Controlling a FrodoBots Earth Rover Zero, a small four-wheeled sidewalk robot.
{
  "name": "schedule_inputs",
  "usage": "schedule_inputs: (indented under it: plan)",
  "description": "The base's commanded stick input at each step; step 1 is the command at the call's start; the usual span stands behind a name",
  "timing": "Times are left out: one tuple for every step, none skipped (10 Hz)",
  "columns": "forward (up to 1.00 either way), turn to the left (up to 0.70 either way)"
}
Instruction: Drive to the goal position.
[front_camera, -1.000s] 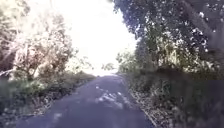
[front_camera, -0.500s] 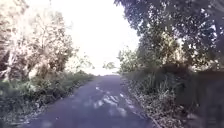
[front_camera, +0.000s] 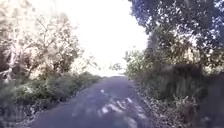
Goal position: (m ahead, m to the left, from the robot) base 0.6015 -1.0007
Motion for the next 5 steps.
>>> schedule_inputs:
  plan:
    - [0.50,0.13]
    - [0.50,0.00]
    - [0.50,0.00]
    - [0.50,0.00]
    - [0.50,0.00]
